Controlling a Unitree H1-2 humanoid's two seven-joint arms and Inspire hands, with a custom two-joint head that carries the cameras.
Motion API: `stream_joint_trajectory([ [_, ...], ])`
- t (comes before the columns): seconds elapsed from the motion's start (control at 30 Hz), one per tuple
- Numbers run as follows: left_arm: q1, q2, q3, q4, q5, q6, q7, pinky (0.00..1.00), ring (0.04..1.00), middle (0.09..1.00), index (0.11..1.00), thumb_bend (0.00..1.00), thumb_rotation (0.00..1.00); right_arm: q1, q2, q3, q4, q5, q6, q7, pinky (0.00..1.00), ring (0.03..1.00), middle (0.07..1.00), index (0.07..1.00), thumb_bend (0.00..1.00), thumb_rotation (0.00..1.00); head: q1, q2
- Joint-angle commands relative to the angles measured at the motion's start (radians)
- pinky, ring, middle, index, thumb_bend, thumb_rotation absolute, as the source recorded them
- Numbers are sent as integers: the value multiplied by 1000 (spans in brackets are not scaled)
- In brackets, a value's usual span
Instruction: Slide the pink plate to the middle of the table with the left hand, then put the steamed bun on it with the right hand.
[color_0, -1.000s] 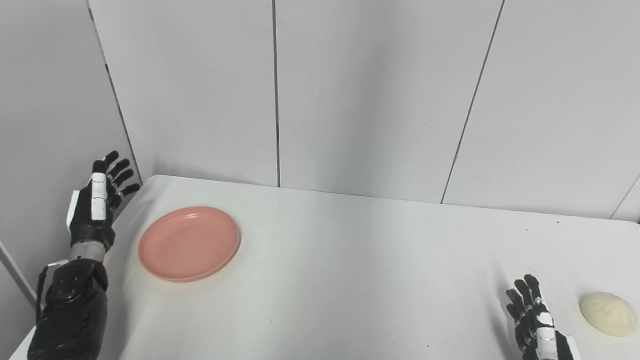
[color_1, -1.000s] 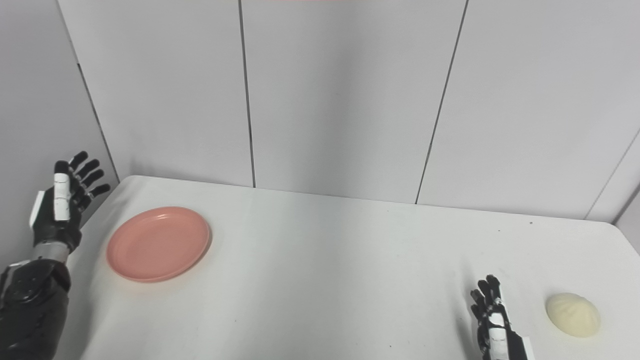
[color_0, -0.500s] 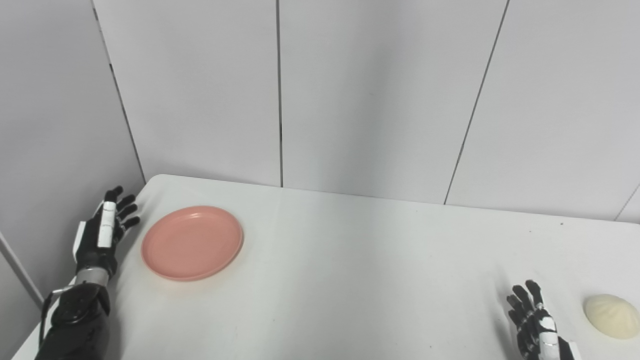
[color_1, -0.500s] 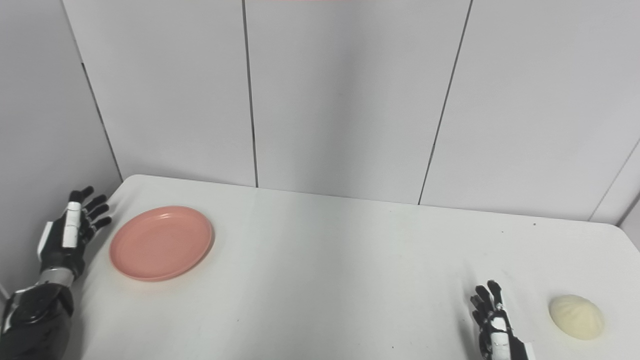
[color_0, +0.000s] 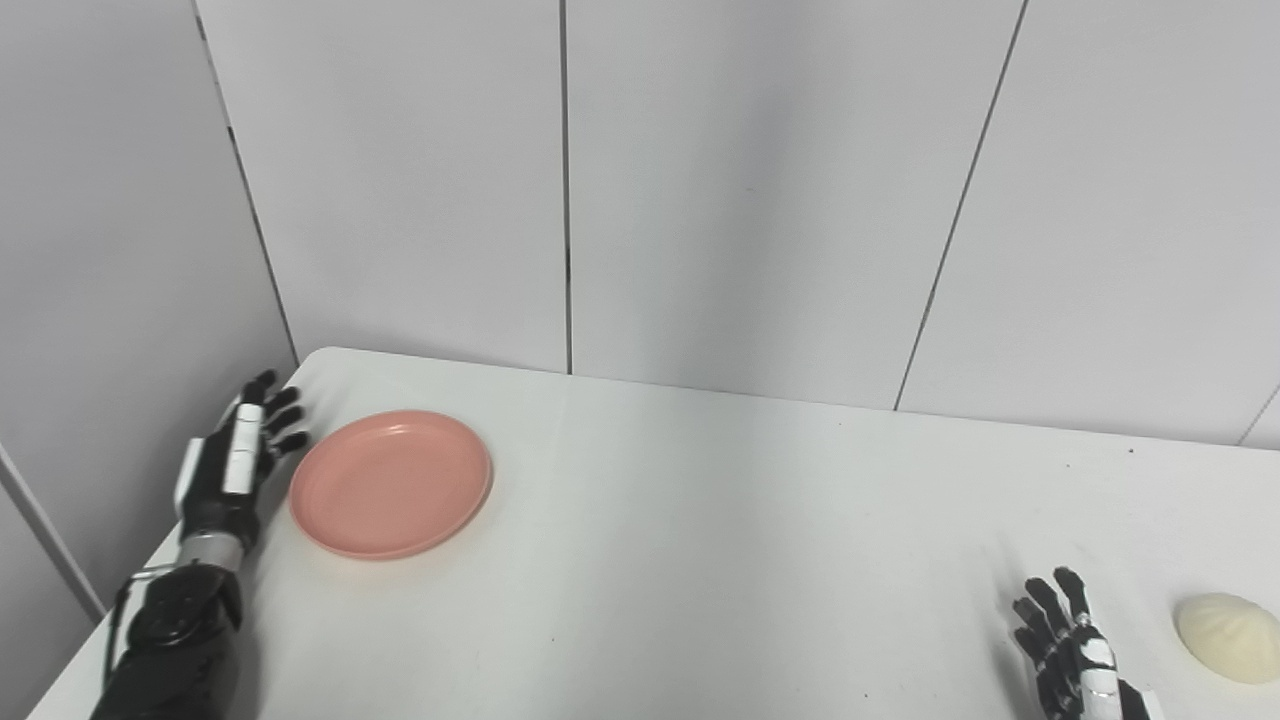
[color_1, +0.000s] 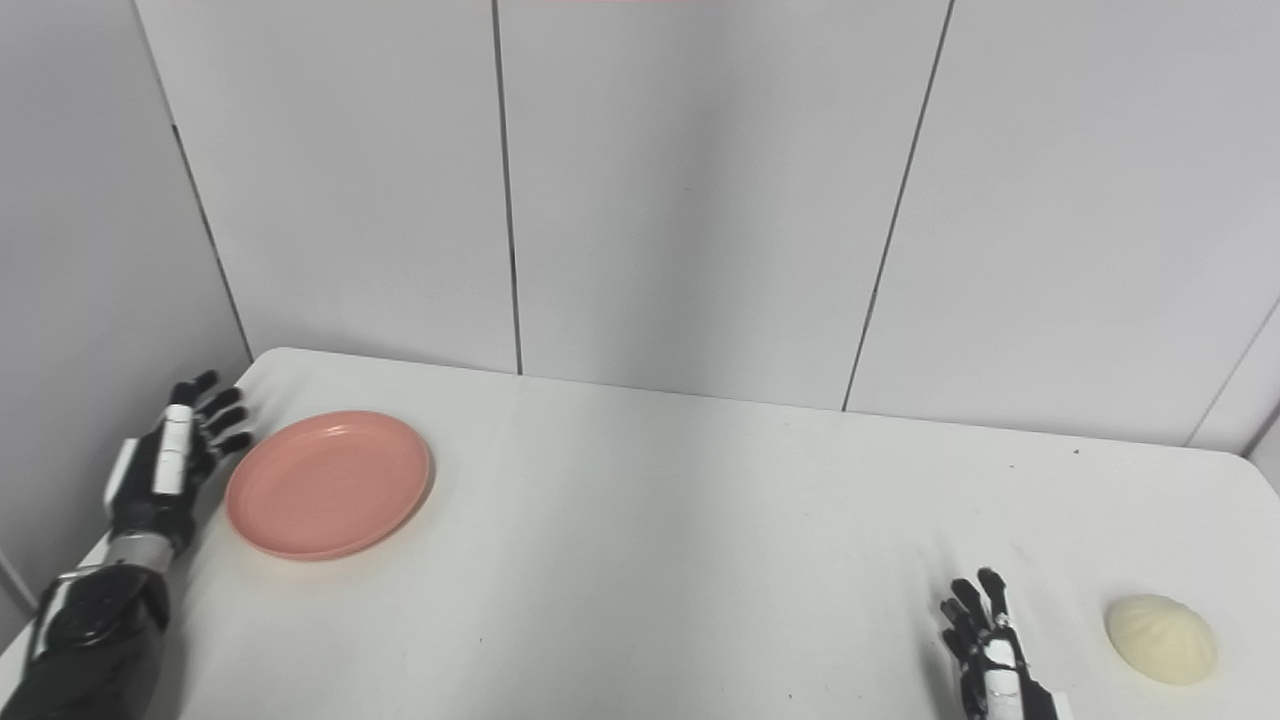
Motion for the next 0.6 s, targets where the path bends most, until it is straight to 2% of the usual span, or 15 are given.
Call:
stream_joint_trajectory([
  [0.0, -20, -7, -15, -44, 4, 14, -22, 741, 844, 846, 868, 890, 922, 20, 6, 6, -4, 7, 2, 5, 956, 937, 950, 987, 803, 1000, 0, 2],
  [0.13, -14, -32, -33, -72, 4, 45, -39, 791, 865, 846, 874, 877, 910, 20, 8, 9, -8, 7, 3, 4, 936, 926, 942, 980, 798, 1000, -4, 5],
  [0.43, -12, -58, -62, -73, 19, 61, -44, 763, 871, 855, 895, 912, 908, 21, 11, 17, -21, 10, 14, 2, 932, 930, 940, 975, 792, 1000, -8, 8],
  [0.57, -18, -68, -67, -65, 21, 67, -42, 780, 869, 856, 886, 909, 906, 21, 10, 19, -22, 10, 14, 3, 933, 930, 938, 976, 785, 1000, -9, 10],
])
